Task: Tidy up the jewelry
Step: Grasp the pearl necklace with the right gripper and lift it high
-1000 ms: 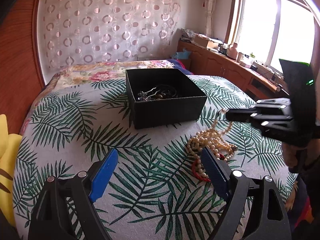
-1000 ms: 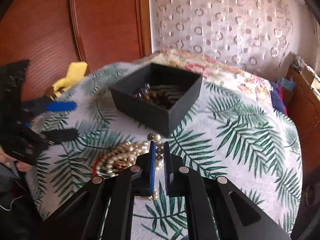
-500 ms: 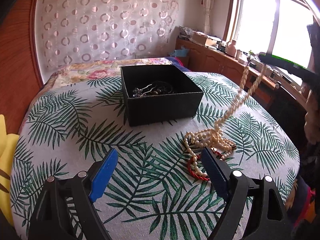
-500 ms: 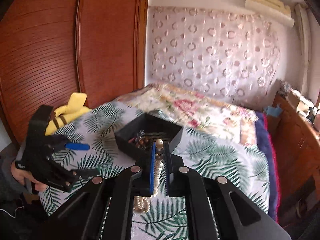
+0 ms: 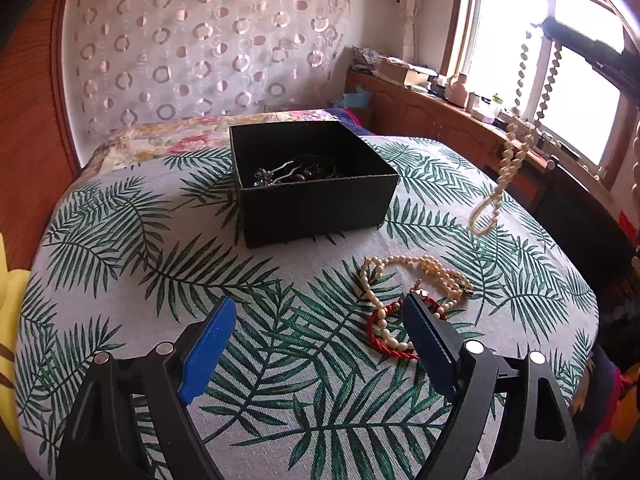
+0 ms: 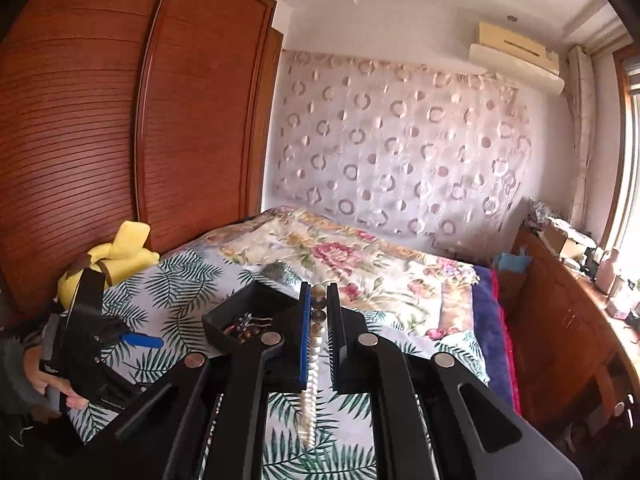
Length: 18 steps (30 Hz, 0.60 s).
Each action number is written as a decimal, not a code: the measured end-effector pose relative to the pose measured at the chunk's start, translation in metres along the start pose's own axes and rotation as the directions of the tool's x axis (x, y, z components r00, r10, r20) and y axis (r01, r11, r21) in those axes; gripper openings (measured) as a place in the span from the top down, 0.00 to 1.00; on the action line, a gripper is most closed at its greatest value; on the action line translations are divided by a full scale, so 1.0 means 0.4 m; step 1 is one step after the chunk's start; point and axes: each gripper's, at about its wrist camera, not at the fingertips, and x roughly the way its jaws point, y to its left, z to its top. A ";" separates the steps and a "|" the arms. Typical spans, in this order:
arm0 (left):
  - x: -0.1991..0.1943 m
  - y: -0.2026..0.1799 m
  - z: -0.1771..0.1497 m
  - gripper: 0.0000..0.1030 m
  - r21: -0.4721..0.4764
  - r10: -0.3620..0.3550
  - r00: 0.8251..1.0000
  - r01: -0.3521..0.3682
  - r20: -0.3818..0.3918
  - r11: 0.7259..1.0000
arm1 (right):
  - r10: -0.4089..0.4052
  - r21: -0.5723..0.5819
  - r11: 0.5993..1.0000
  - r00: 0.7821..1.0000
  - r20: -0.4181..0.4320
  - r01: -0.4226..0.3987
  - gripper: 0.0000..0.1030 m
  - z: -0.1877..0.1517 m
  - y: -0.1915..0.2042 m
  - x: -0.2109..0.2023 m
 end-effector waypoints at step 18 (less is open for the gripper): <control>0.144 -0.069 0.059 0.80 0.095 -0.078 0.980 0.096 -0.181 0.991 | 0.005 0.002 1.000 0.998 -0.062 -0.005 0.91 -0.044 0.004 0.027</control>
